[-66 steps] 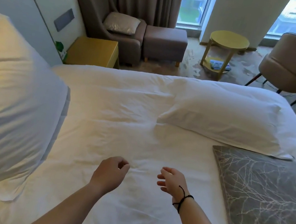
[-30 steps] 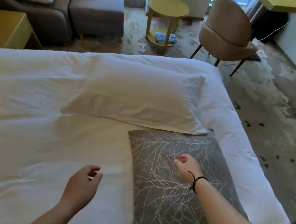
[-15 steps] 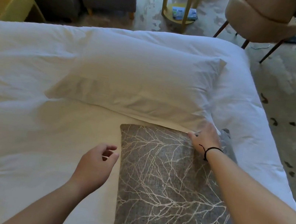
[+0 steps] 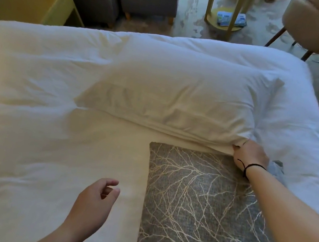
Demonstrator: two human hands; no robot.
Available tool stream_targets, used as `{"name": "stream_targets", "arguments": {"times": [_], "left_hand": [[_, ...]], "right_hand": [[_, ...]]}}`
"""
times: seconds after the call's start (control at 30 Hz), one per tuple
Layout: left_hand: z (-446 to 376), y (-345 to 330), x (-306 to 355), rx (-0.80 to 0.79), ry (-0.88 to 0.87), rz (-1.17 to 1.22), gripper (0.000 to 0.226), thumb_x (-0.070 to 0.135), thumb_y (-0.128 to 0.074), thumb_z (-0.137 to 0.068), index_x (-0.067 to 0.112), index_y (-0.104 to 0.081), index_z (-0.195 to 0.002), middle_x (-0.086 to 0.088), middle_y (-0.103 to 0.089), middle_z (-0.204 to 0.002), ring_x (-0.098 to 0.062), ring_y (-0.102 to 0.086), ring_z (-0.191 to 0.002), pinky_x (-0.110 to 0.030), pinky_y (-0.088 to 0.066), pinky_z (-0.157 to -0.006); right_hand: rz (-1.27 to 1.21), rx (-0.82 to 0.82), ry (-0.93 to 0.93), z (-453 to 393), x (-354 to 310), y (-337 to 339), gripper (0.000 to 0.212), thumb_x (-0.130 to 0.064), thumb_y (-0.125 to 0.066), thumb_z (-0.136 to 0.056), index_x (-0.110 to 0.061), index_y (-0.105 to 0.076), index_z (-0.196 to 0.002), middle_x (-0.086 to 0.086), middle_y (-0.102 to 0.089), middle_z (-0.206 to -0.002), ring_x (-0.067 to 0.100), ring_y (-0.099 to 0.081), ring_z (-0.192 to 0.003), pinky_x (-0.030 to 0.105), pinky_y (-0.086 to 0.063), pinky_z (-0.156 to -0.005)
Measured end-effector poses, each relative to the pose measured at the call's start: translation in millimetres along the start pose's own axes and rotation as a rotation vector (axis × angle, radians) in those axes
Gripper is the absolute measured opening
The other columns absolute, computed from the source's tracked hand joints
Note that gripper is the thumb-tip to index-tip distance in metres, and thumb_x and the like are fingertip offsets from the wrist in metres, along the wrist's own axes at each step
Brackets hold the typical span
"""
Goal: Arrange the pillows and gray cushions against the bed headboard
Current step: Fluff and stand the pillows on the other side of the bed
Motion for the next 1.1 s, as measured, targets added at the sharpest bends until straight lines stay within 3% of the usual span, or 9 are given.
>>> {"name": "stream_targets", "arguments": {"times": [0.1,0.2,0.3,0.43,0.57,0.67,0.9,1.0,1.1], "left_hand": [[2.8,1.3,12.8,-0.006,0.006,0.049,0.013,0.030,-0.062,-0.094,0.035,-0.066,-0.105,0.002,-0.073,-0.090,-0.007,-0.068,-0.086,-0.031,-0.053,-0.080],[7.1,1.0,29.6,-0.022,0.002,0.133,0.013,0.028,-0.061,-0.094,0.034,-0.066,-0.104,0.004,-0.074,-0.088,-0.005,-0.069,-0.078,-0.032,-0.055,-0.077],[14.0,6.0,45.0,-0.039,0.009,0.256,0.015,0.033,-0.061,-0.095,0.028,-0.065,-0.109,0.003,-0.074,-0.091,-0.007,-0.070,-0.075,-0.027,-0.054,-0.068],[27.1,35.7,53.2,-0.062,0.091,0.459,0.037,0.047,-0.062,-0.092,0.020,-0.063,-0.116,0.000,-0.074,-0.101,-0.019,-0.073,-0.084,-0.030,-0.055,-0.063],[42.5,107.2,32.1,-0.008,0.207,0.592,0.058,0.061,-0.072,-0.077,0.005,-0.068,-0.091,-0.008,-0.074,-0.080,-0.022,-0.072,-0.066,-0.031,-0.056,-0.052],[61.1,171.7,-10.1,0.037,0.296,0.560,0.055,0.060,-0.078,-0.070,0.007,-0.066,-0.072,-0.007,-0.072,-0.068,-0.022,-0.070,-0.060,-0.028,-0.052,-0.048],[107.9,286.7,-134.7,-0.049,0.354,0.445,0.044,0.050,-0.081,-0.072,0.009,-0.077,-0.089,-0.011,-0.077,-0.084,-0.032,-0.071,-0.084,-0.042,-0.058,-0.075],[120.5,335.1,-179.1,-0.047,0.288,0.366,0.041,0.035,-0.080,-0.074,0.002,-0.071,-0.097,-0.017,-0.074,-0.096,-0.029,-0.069,-0.081,-0.034,-0.053,-0.065],[129.5,392.0,-209.8,0.007,0.151,0.181,0.032,0.025,-0.079,-0.077,-0.002,-0.072,-0.092,-0.024,-0.070,-0.090,-0.034,-0.069,-0.087,-0.034,-0.049,-0.064]], "right_hand": [[-0.092,0.009,0.095,26.3,-21.7,18.8,0.023,-0.037,-0.052,-0.091,-0.018,-0.050,-0.077,0.009,-0.058,-0.077,0.030,-0.054,-0.067,0.034,-0.044,-0.061],[-0.172,-0.047,0.209,74.2,-55.5,32.4,0.017,-0.036,-0.054,-0.089,-0.024,-0.048,-0.079,0.003,-0.055,-0.076,0.028,-0.052,-0.069,0.034,-0.044,-0.063],[-0.210,-0.102,0.406,147.0,-107.5,40.0,0.019,-0.040,-0.052,-0.090,-0.023,-0.056,-0.082,0.002,-0.063,-0.078,0.029,-0.062,-0.074,0.037,-0.051,-0.070],[-0.326,-0.207,0.580,260.2,-197.3,47.0,0.028,-0.040,-0.051,-0.091,-0.017,-0.066,-0.091,0.005,-0.072,-0.087,0.030,-0.066,-0.082,0.037,-0.052,-0.074],[-0.381,-0.375,0.673,365.8,-282.2,45.8,0.021,-0.026,-0.047,-0.086,-0.019,-0.065,-0.093,0.003,-0.071,-0.091,0.027,-0.066,-0.088,0.031,-0.048,-0.065],[-0.428,-0.499,0.637,440.9,-320.4,35.1,0.017,-0.020,-0.046,-0.086,-0.016,-0.062,-0.089,0.006,-0.070,-0.093,0.027,-0.064,-0.091,0.033,-0.051,-0.067],[-0.592,-0.632,0.475,607.8,-383.9,-14.2,0.019,-0.019,-0.047,-0.082,-0.013,-0.065,-0.082,0.007,-0.071,-0.087,0.026,-0.065,-0.082,0.037,-0.053,-0.069],[-0.761,-0.687,0.357,675.7,-408.4,-32.1,0.015,-0.019,-0.049,-0.074,-0.013,-0.062,-0.072,0.002,-0.064,-0.069,0.020,-0.058,-0.066,0.034,-0.049,-0.060],[-0.909,-0.727,0.258,735.5,-435.7,-43.7,0.011,-0.017,-0.055,-0.078,-0.015,-0.060,-0.068,-0.004,-0.059,-0.062,0.010,-0.055,-0.060,0.026,-0.044,-0.055]]}}
Point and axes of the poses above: each hand's wrist, its own z-axis away from the middle knuckle, its own y-axis out of the back of the hand, x = y × z, the point moved 7 cm from there along -z, towards the middle knuckle
